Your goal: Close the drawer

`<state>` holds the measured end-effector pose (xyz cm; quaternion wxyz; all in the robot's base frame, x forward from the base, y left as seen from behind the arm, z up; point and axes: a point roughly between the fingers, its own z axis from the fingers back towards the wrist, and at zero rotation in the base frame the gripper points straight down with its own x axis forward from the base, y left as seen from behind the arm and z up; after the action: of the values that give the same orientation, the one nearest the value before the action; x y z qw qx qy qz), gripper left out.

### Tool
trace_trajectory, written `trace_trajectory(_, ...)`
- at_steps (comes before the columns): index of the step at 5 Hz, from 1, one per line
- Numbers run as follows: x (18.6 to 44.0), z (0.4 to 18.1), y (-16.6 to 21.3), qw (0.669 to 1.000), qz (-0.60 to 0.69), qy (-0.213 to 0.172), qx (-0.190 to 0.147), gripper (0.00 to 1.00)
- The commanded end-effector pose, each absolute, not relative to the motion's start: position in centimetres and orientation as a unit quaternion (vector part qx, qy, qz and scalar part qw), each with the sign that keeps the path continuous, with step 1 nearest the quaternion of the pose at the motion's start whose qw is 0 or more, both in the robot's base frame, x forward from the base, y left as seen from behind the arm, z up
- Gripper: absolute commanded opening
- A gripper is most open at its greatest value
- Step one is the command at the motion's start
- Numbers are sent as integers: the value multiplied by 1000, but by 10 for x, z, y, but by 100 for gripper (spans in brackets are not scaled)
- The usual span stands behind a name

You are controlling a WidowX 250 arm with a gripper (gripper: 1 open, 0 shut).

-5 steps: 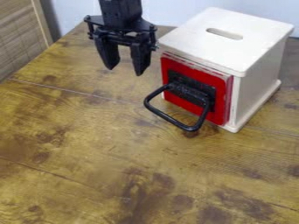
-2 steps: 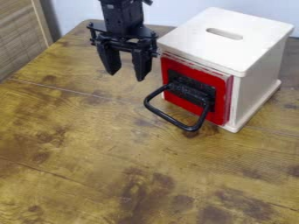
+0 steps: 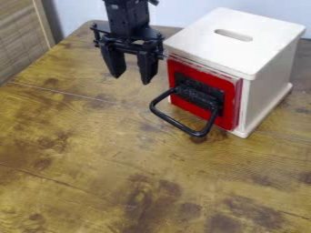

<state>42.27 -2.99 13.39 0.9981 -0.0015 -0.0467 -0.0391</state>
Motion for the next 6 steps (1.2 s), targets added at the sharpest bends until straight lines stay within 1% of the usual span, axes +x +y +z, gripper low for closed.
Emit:
trace_trajectory(1, 425, 174, -25, 994, -36, -104, -1, 100)
trace_trajectory(6, 423, 185, -20, 993, -30, -115, -1, 100)
